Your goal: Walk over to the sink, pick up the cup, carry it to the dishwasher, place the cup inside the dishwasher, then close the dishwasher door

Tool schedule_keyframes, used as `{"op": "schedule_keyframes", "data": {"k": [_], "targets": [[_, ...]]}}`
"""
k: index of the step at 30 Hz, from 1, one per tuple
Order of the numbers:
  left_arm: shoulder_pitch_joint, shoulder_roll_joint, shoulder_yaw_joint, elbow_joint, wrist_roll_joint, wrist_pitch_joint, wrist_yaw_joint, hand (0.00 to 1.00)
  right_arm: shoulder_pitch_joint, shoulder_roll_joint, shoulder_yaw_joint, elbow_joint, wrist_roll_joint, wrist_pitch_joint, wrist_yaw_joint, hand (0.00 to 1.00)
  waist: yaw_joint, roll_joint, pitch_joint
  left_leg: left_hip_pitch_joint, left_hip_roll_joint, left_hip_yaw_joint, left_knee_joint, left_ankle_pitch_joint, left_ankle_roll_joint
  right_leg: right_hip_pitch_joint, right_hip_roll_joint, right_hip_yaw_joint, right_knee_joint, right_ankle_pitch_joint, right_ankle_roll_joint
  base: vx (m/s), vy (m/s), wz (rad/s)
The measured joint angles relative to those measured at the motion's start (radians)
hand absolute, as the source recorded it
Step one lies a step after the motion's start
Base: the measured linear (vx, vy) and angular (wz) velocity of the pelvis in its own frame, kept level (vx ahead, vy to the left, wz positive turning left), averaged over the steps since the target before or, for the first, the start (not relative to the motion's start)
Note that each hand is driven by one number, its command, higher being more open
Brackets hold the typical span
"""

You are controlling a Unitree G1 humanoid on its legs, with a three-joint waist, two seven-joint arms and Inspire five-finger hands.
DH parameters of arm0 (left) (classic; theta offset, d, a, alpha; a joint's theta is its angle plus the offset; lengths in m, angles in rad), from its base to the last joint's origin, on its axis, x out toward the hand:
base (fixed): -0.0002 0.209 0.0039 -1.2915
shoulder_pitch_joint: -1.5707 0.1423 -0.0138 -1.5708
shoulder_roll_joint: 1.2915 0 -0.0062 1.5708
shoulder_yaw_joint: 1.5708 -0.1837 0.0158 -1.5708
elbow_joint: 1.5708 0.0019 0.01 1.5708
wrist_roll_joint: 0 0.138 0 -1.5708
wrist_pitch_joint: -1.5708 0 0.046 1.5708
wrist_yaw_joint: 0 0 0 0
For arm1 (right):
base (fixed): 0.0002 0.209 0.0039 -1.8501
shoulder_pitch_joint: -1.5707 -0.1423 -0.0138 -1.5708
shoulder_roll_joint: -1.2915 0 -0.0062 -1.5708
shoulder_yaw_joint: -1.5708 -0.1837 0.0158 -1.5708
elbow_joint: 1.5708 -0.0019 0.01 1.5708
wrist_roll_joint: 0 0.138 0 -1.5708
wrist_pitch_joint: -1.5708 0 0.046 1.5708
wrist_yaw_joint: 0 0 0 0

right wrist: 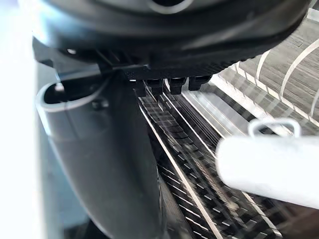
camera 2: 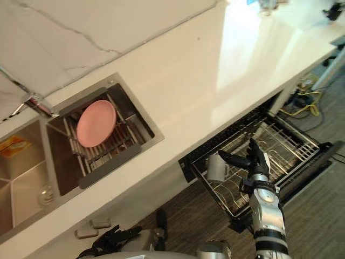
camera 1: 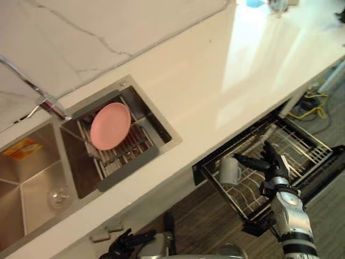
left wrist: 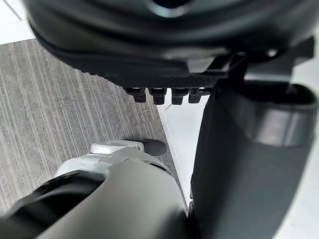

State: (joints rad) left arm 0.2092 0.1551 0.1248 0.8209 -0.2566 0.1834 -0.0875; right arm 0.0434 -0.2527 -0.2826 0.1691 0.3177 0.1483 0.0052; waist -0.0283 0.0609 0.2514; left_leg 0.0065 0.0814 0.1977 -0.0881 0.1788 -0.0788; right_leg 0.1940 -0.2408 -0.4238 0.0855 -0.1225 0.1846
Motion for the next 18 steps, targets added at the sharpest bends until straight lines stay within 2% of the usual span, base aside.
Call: {"op": "schedule_keyframes", "data": {"k": [2, 8, 11, 12, 14, 15, 16, 17, 18], "targets": [[0.001, 0.002, 0.009, 0.021, -0.041, 0.008, 0.02, 1.0, 0.054, 0.025, -0.022, -0.056, 0.087, 0.0, 0.044, 1.0, -0.017, -0.018, -0.023, 0.004, 0.02, 0.034, 0.001, -0.004, -0.005, -0.026, 0.014, 0.044, -0.001, 0.005, -0.011, -0.05, -0.046, -0.52], [0.007, -0.01, 0.054, 0.073, -0.08, 0.004, 0.044, 1.0, 0.15, 0.063, -0.034, -0.218, 0.254, -0.021, 0.144, 1.0, -0.034, -0.014, -0.036, 0.002, 0.07, 0.09, 0.044, -0.029, -0.023, -0.064, 0.05, 0.118, -0.004, 0.017, -0.036, -0.1, -0.024, -0.36], [0.007, -0.019, 0.075, 0.106, -0.114, 0.015, 0.048, 1.0, 0.186, 0.092, -0.023, -0.349, 0.284, -0.057, 0.235, 1.0, -0.044, -0.007, -0.056, -0.001, 0.085, 0.103, 0.061, -0.034, -0.024, -0.07, 0.062, 0.13, -0.005, 0.022, -0.044, -0.05, -0.032, -0.18], [0.006, -0.022, 0.087, 0.118, -0.116, 0.025, 0.044, 1.0, 0.206, 0.095, -0.024, -0.431, 0.309, -0.086, 0.279, 1.0, -0.048, -0.004, -0.069, -0.015, 0.087, 0.105, 0.072, -0.034, -0.023, -0.068, 0.062, 0.12, -0.004, 0.026, -0.044, 0.0, -0.019, 0.1], [0.006, -0.026, 0.112, 0.128, -0.116, 0.03, 0.039, 1.0, 0.202, 0.096, -0.029, -0.493, 0.341, -0.112, 0.316, 1.0, -0.058, -0.005, -0.075, -0.035, 0.087, 0.118, 0.091, -0.034, -0.017, -0.06, 0.059, 0.1, -0.002, 0.026, -0.044, -0.02, -0.005, 0.47], [0.0, -0.024, 0.114, 0.128, -0.113, 0.029, 0.039, 1.0, 0.196, 0.097, -0.056, -0.542, 0.383, -0.144, 0.359, 1.0, -0.076, -0.006, -0.076, -0.076, 0.083, 0.213, 0.139, -0.03, 0.042, -0.037, 0.047, 0.033, -0.003, 0.025, -0.044, -0.05, 0.017, 0.98], [-0.002, -0.024, 0.114, 0.128, -0.109, 0.028, 0.039, 1.0, 0.189, 0.096, -0.071, -0.552, 0.402, -0.159, 0.374, 1.0, -0.082, -0.005, -0.076, -0.09, 0.082, 0.274, 0.16, -0.029, 0.074, -0.028, 0.042, 0.0, -0.003, 0.024, -0.044, -0.09, 0.057, 1.47], [-0.003, -0.024, 0.117, 0.13, -0.096, 0.027, 0.039, 1.0, 0.166, 0.091, -0.103, -0.562, 0.43, -0.178, 0.389, 1.0, -0.091, -0.002, -0.076, -0.103, 0.088, 0.395, 0.188, -0.058, 0.149, 0.002, 0.034, -0.066, -0.007, 0.022, -0.042, -0.08, 0.104, 1.4], [-0.009, -0.027, 0.134, 0.144, -0.092, 0.028, 0.039, 1.0, 0.155, 0.088, -0.124, -0.567, 0.446, -0.189, 0.389, 1.0, -0.089, -0.006, -0.078, -0.097, 0.114, 0.486, 0.233, -0.122, 0.154, 0.036, 0.029, -0.122, -0.022, 0.024, -0.039, -0.08, 0.115, 1.41]]}}
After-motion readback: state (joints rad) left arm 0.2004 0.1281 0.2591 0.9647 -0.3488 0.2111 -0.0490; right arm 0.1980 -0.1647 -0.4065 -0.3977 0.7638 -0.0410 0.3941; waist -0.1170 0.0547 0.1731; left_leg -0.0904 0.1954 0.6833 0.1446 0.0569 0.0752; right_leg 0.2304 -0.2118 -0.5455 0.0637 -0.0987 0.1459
